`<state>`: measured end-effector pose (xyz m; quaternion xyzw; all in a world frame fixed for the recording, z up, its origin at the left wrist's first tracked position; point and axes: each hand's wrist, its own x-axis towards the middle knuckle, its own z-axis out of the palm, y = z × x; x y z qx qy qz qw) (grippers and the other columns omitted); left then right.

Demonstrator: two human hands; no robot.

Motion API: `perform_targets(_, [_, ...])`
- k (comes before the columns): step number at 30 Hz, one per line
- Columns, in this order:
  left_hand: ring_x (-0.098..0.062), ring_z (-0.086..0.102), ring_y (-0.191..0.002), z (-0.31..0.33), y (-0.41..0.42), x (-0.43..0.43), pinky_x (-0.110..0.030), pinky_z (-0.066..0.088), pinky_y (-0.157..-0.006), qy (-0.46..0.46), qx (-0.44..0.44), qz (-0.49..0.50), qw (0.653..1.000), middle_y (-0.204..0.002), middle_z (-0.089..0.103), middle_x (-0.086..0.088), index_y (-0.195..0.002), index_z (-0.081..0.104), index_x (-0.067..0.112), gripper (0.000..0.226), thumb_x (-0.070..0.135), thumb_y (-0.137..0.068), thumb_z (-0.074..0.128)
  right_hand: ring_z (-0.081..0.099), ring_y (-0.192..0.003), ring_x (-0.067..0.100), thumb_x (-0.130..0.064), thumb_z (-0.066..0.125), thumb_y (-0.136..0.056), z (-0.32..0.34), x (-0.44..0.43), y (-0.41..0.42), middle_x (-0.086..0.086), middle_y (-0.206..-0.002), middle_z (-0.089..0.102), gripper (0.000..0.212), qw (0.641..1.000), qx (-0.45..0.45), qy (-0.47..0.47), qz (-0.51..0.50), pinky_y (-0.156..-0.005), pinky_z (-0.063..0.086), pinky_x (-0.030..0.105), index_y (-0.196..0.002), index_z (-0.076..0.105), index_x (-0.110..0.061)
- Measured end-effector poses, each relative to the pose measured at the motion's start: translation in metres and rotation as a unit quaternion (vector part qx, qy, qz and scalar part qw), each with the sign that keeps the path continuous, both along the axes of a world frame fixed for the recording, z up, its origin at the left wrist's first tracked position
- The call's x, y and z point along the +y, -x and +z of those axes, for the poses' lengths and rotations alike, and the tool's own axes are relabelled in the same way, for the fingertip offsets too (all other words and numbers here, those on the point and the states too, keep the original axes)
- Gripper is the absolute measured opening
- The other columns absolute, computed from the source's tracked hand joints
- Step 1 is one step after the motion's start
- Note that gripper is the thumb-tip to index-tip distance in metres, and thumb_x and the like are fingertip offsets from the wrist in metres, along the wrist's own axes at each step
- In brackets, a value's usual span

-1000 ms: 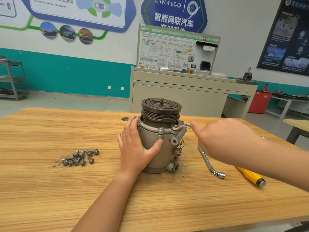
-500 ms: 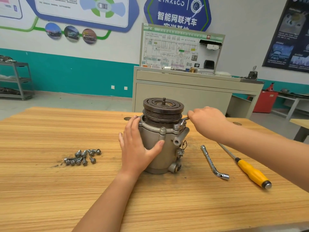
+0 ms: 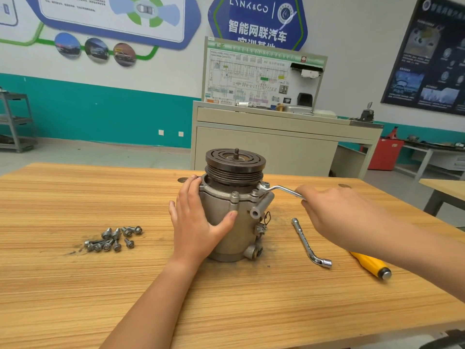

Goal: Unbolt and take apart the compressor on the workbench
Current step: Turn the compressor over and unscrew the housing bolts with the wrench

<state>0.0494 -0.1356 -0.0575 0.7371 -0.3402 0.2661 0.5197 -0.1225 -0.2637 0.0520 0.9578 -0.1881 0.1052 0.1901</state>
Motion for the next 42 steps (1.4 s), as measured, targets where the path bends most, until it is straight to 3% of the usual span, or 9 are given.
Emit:
perform_targets(5, [-0.021, 0.029, -0.136, 0.001, 0.0, -0.001, -0.062, 0.016, -0.109, 0.003, -0.001, -0.002, 1.0, -0.146, 0.033, -0.007, -0.14, 0.033, 0.007, 0.094, 0.064, -0.066, 0.045, 0.041, -0.053, 0.012, -0.012, 0.036, -0.095, 0.001, 0.0, -0.016, -0.004, -0.062, 0.045, 0.024, 1.0, 0.017, 0.019, -0.014, -0.043, 0.031, 0.026, -0.116, 0.039, -0.023])
perform_targets(12, [-0.021, 0.028, -0.137, 0.0, 0.0, 0.0, -0.062, 0.016, -0.11, 0.002, -0.003, -0.004, 1.0, -0.146, 0.033, -0.007, -0.14, 0.033, 0.007, 0.093, 0.064, -0.067, 0.045, 0.037, -0.048, 0.01, -0.015, 0.036, -0.096, 0.012, 0.017, -0.018, -0.004, -0.059, 0.039, 0.012, 0.993, 0.062, 0.097, -0.016, -0.038, 0.029, 0.023, -0.087, 0.028, -0.019])
perform_targets(17, [-0.021, 0.029, -0.136, 0.0, -0.001, -0.001, -0.062, 0.015, -0.11, 0.002, -0.001, 0.0, 1.0, -0.146, 0.033, -0.007, -0.139, 0.034, 0.007, 0.093, 0.064, -0.066, 0.045, 0.035, -0.047, 0.012, -0.007, 0.039, -0.093, 0.013, 0.026, -0.016, -0.002, -0.059, 0.037, 0.008, 0.988, 0.101, 0.109, -0.027, -0.038, 0.029, 0.023, -0.094, 0.033, -0.013])
perform_targets(21, [-0.022, 0.028, -0.136, -0.001, -0.001, -0.001, -0.062, 0.015, -0.11, 0.0, -0.002, 0.002, 1.0, -0.146, 0.033, -0.008, -0.139, 0.034, 0.006, 0.093, 0.064, -0.067, 0.045, 0.028, -0.044, 0.015, 0.006, 0.038, -0.088, 0.014, 0.035, -0.013, 0.002, -0.057, 0.031, 0.03, 0.983, 0.116, 0.136, -0.028, -0.036, 0.023, 0.025, -0.117, 0.038, -0.002])
perform_targets(33, [-0.023, 0.031, -0.135, 0.0, -0.001, -0.001, -0.062, 0.018, -0.109, 0.0, -0.001, 0.002, 1.0, -0.146, 0.034, -0.007, -0.139, 0.034, 0.006, 0.094, 0.063, -0.066, 0.045, 0.034, -0.048, 0.013, -0.008, 0.037, -0.094, 0.015, -0.008, -0.025, -0.002, -0.062, 0.036, 0.027, 0.977, 0.094, 0.191, 0.014, -0.041, 0.024, 0.024, -0.12, 0.032, -0.01])
perform_targets(35, [-0.023, 0.032, -0.135, 0.0, -0.001, -0.001, -0.063, 0.019, -0.108, 0.001, -0.005, 0.003, 1.0, -0.146, 0.034, -0.008, -0.139, 0.034, 0.006, 0.093, 0.063, -0.066, 0.046, 0.046, -0.057, 0.015, -0.006, 0.04, -0.093, 0.014, -0.016, -0.038, 0.0, -0.07, 0.046, 0.022, 0.978, 0.079, 0.194, 0.013, -0.051, 0.031, 0.025, -0.114, 0.037, -0.01])
perform_targets(37, [-0.024, 0.033, -0.135, 0.0, -0.001, -0.001, -0.063, 0.02, -0.107, 0.004, -0.003, 0.004, 1.0, -0.146, 0.034, -0.008, -0.139, 0.034, 0.006, 0.093, 0.063, -0.066, 0.046, 0.058, -0.084, 0.023, -0.004, 0.042, -0.091, 0.007, -0.025, -0.052, 0.004, -0.093, 0.058, 0.023, 0.981, 0.053, 0.185, 0.021, -0.078, 0.039, 0.033, -0.113, 0.039, -0.011])
perform_targets(39, [-0.024, 0.033, -0.134, 0.0, 0.0, -0.002, -0.063, 0.02, -0.107, 0.002, 0.002, 0.003, 1.0, -0.146, 0.034, -0.007, -0.14, 0.033, 0.007, 0.093, 0.063, -0.066, 0.046, 0.056, -0.102, 0.025, 0.0, 0.043, -0.089, -0.003, -0.035, -0.062, 0.007, -0.108, 0.059, 0.032, 0.983, 0.036, 0.176, 0.029, -0.104, 0.029, 0.04, -0.119, 0.038, -0.011])
perform_targets(42, [-0.023, 0.033, -0.134, -0.001, 0.0, -0.001, -0.064, 0.019, -0.107, 0.004, 0.001, 0.002, 1.0, -0.146, 0.033, -0.007, -0.14, 0.033, 0.008, 0.093, 0.063, -0.067, 0.046, 0.053, -0.11, 0.024, 0.001, 0.044, -0.089, -0.013, -0.047, -0.078, 0.007, -0.116, 0.058, 0.038, 0.98, 0.008, 0.192, 0.058, -0.11, 0.022, 0.039, -0.124, 0.037, -0.01])
